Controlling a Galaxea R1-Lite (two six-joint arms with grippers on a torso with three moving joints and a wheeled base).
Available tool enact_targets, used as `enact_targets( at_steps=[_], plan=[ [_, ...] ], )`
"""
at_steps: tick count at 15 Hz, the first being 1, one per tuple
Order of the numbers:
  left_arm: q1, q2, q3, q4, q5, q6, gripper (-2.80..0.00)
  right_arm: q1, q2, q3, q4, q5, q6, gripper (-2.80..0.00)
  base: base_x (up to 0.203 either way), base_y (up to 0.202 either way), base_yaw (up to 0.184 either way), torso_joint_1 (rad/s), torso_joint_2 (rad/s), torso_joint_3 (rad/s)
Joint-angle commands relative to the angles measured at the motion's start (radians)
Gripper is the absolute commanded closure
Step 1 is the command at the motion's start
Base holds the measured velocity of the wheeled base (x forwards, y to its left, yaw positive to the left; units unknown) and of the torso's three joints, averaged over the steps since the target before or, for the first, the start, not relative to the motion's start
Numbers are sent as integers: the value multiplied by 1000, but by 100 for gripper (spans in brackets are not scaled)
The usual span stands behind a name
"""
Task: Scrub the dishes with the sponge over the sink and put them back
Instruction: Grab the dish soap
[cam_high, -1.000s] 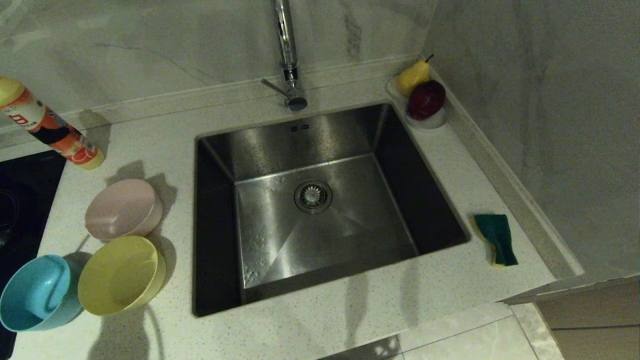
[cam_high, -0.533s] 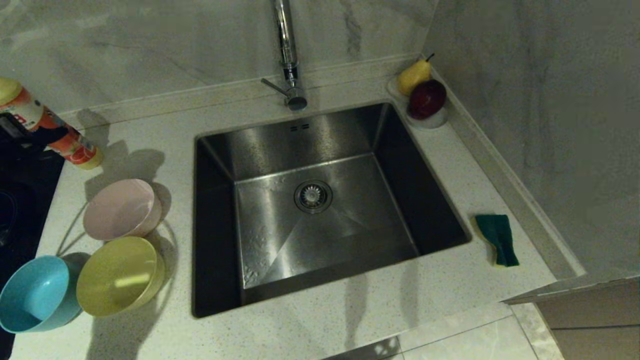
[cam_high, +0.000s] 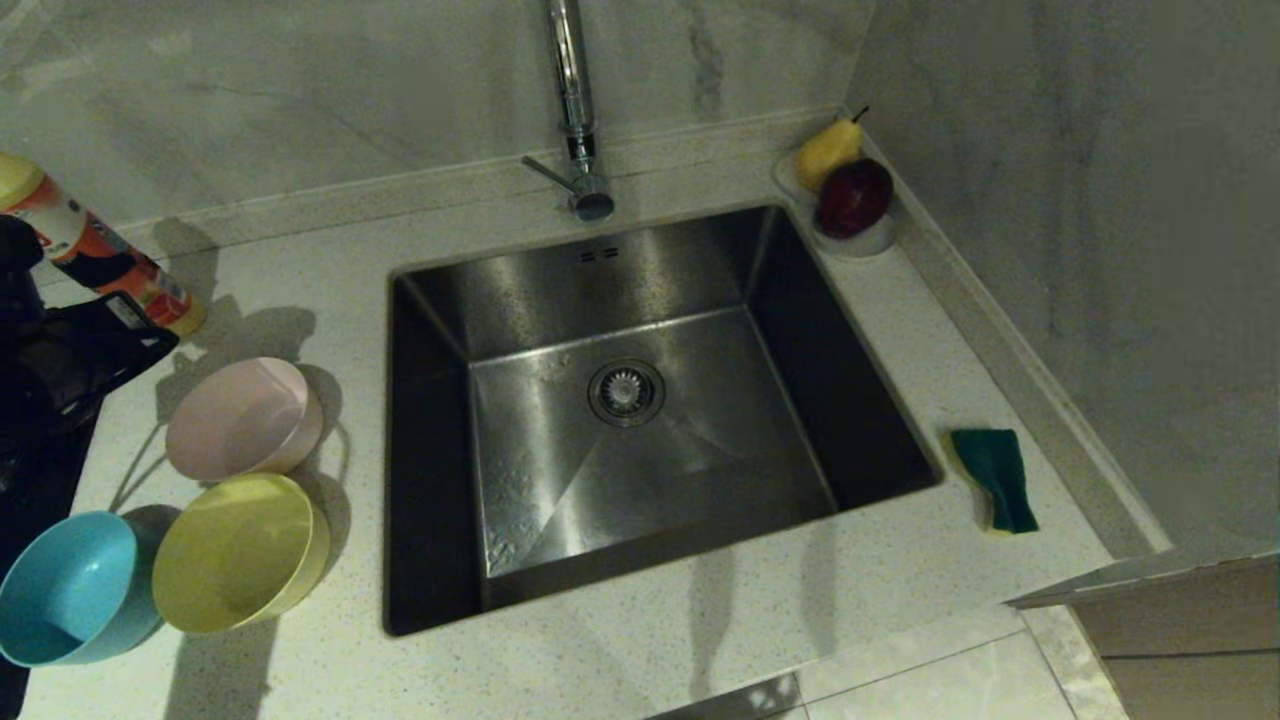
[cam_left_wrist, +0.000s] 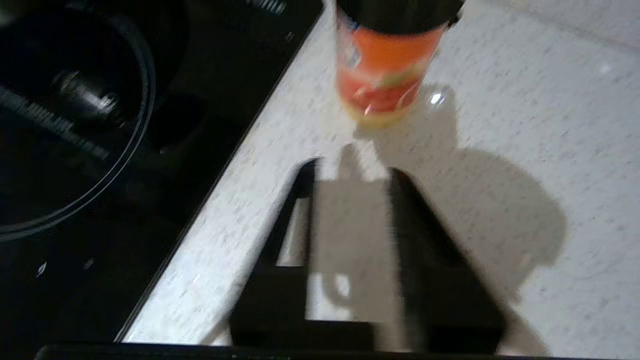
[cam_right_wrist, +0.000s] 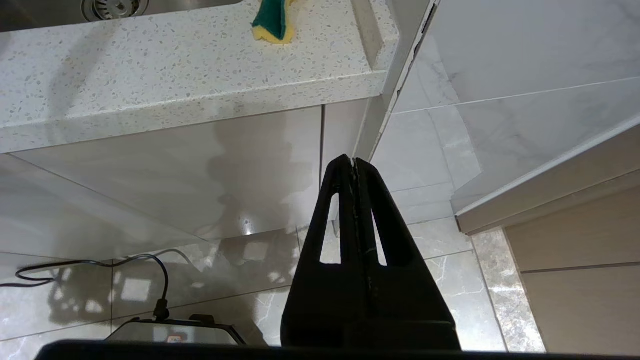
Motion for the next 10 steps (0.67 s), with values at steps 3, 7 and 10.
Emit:
enact_targets(
  at_steps=[3,7,10],
  plan=[
    [0,22,33,-207,-3,-2,-280,0,0,0,0,0,0,0,0,0,0,0,0,0],
    [0,84,-3,-303,-5,7,-280,0,0,0,0,0,0,0,0,0,0,0,0,0],
    [1,147,-43,-338,2,4,-280,0,0,0,0,0,0,0,0,0,0,0,0,0]
  ],
)
